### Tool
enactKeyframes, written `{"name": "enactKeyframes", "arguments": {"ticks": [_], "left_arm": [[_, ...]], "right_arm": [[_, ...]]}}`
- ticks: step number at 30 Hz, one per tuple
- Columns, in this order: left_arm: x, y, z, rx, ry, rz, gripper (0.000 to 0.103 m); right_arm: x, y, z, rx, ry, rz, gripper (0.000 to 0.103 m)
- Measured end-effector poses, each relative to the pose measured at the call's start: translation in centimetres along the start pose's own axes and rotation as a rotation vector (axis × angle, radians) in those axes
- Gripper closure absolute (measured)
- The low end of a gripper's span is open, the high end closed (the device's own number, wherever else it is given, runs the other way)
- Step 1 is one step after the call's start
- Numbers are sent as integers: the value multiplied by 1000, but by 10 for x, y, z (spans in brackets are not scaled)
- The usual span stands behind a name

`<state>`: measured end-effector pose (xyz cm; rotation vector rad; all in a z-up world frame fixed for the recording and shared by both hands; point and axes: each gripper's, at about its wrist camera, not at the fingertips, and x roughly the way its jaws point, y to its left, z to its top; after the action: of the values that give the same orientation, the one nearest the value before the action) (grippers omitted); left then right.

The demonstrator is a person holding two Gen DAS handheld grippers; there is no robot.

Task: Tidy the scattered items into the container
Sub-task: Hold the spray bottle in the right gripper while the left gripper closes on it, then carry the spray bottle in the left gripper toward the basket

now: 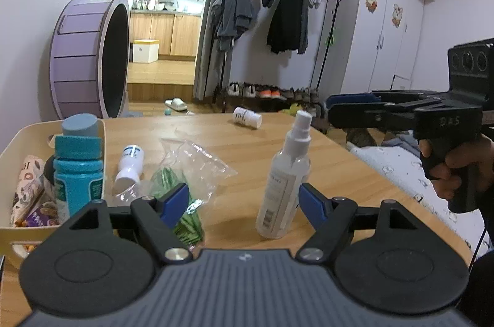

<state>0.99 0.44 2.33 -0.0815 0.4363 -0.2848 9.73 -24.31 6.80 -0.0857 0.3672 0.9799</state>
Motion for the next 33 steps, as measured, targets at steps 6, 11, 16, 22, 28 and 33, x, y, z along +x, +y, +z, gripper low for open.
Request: {"name": "enactKeyframes", "arguments": {"ticks": [6,11,16,22,28,33], "left_arm": [[5,-18,3,26,-74,-22,26],[18,-34,7,55,-105,-22,30],[31,-40,10,52,-111,-12,51],[39,-41,10,49,-93,-16,65],[38,-45,8,62,-103,-19,72],[31,-44,10,57,-110,-12,80]], "right_arm": [[-20,-24,-4,70,-56,-31,27],[-25,-41,-13,123,-61,-38,17],[-30,-47,-15,148,-73,-26,7],[-32,-50,-17,158,-86,0,0],[-31,-52,-17,172,-79,10,0],[-33,-50,-14,169,-87,42,0]]}}
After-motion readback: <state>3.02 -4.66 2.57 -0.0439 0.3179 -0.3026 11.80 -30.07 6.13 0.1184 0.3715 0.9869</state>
